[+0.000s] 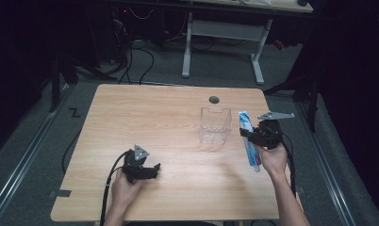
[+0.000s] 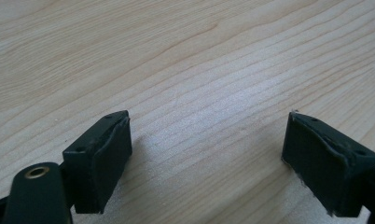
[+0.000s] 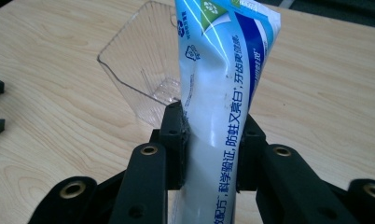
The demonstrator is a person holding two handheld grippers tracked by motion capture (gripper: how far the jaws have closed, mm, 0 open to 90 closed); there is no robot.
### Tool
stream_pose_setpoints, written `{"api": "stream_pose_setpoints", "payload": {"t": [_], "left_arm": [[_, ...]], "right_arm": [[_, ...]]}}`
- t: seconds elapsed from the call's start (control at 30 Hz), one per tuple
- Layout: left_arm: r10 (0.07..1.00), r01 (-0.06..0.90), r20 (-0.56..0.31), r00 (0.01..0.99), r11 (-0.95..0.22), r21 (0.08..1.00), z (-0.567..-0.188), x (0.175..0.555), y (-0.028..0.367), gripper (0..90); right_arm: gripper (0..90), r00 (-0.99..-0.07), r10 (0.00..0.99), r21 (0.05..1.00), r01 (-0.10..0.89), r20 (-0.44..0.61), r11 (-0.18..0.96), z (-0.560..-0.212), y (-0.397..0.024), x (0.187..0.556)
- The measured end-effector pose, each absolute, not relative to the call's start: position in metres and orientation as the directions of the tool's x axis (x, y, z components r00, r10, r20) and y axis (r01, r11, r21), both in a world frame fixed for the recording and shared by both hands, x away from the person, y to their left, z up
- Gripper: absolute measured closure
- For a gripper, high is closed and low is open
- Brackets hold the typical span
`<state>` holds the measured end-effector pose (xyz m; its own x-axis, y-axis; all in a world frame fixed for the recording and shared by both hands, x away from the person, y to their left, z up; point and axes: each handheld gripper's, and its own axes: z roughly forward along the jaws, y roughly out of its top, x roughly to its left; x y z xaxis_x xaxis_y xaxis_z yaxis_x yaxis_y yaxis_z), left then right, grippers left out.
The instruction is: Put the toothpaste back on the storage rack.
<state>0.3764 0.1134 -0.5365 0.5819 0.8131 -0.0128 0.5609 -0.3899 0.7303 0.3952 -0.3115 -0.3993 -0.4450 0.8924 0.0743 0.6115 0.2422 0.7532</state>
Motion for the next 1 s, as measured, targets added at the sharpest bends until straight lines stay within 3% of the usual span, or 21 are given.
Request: {"api": "stream_pose_setpoints", "payload": {"t": [0.47,1.0], "left_arm": [[0.814,0.561,-0.014,0.581,-0.389,0.731,-0.537,0.377,0.113,15.9],[0.814,0.561,-0.014,0.581,-0.389,0.731,-0.537,0.377,0.113,15.9]], "right_arm": [[70.8,-0.516,0.856,0.806,0.52,0.034,0.282,-0.369,-0.294,0.385],[70.8,-0.533,0.846,0.811,0.498,0.006,0.307,-0.357,-0.28,0.393]]}}
